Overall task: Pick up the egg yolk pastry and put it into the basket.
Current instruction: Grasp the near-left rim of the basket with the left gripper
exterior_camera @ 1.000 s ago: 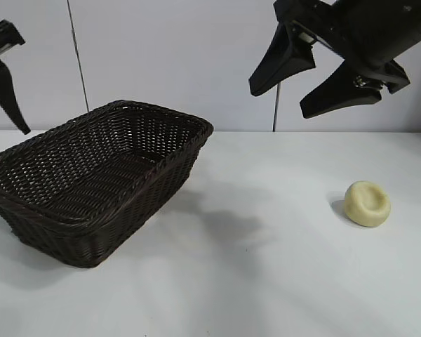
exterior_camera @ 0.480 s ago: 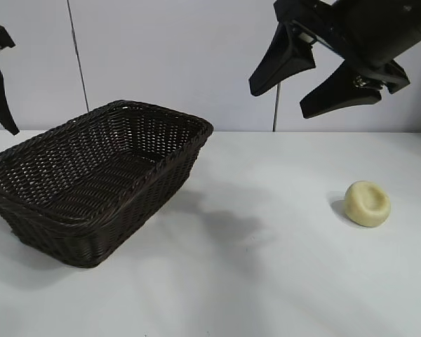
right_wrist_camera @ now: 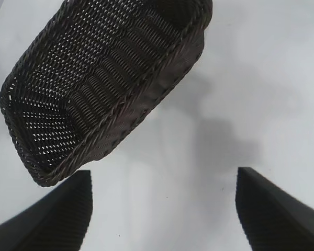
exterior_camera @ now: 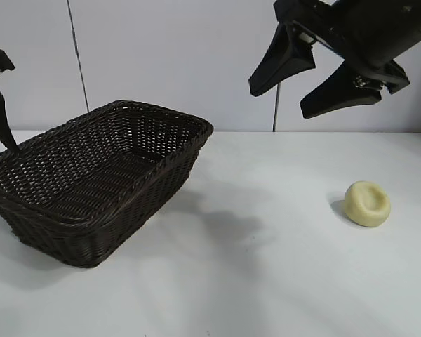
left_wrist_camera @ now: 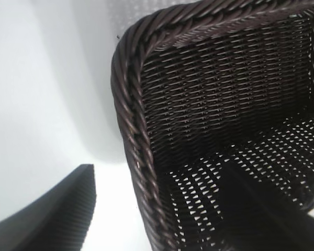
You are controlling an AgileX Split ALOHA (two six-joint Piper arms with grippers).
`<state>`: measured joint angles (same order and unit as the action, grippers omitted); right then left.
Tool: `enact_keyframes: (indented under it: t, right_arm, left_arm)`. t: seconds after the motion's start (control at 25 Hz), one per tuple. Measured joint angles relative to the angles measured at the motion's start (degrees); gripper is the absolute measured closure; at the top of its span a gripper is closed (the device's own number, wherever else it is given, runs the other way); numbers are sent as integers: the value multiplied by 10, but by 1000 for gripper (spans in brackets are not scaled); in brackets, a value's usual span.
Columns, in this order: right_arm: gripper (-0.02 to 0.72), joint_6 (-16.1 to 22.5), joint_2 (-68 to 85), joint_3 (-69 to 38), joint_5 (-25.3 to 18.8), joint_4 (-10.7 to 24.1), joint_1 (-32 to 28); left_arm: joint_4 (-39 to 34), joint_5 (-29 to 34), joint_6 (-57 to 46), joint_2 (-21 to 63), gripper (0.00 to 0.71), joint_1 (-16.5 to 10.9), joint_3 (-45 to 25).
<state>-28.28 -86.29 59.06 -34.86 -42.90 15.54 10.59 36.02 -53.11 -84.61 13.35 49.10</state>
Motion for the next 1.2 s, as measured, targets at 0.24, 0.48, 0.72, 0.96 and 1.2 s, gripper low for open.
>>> enact_keyframes:
  t: [0.24,0.48,0.72,0.96,1.2]
  right_arm:
    - [155,0,0,0,0,0,0]
    - [155,0,0,0,1,0,0]
    - [155,0,0,0,1,0,0]
    - [155,0,0,0,1,-1,0]
    - [155,0,0,0,-1,-1,0]
  left_arm:
    - [11,-31,9,-76,223,0,0]
    - [42,-83,10,-144,223,0,0]
    - [50,-92,22,-163,310,0,0]
    - [57,-99,19,-162,606,0,0]
    - [57,-88,21,-159,608,0,0]
